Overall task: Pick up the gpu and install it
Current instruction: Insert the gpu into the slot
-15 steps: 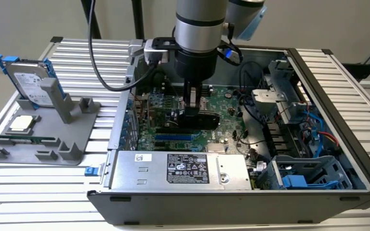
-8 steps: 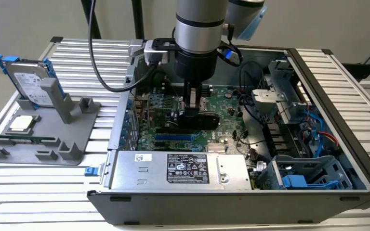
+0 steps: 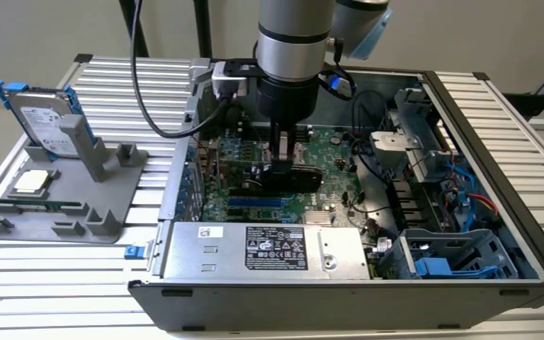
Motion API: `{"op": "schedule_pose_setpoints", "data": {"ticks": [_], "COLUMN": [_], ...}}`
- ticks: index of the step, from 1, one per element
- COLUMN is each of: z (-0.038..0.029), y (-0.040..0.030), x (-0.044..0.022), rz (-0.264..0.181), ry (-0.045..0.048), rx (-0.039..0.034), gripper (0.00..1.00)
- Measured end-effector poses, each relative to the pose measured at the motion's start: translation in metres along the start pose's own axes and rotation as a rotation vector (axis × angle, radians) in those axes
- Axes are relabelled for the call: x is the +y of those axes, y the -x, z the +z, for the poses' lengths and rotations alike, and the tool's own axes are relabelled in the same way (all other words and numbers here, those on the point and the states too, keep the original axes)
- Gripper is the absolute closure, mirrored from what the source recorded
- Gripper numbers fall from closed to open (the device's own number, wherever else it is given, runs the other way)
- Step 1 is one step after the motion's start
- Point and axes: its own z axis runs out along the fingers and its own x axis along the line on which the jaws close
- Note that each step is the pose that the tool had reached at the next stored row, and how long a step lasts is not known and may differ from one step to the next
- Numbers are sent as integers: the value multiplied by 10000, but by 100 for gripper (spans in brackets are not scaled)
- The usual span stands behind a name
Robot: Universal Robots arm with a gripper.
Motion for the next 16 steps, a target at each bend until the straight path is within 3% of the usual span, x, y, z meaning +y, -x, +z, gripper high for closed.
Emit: {"op": "schedule_pose_setpoints", "data": {"ticks": [16], "z": [49], "y": [3], "x": [1], "rz": [0], "ry": [0], "rx": [8], "gripper": [100]}}
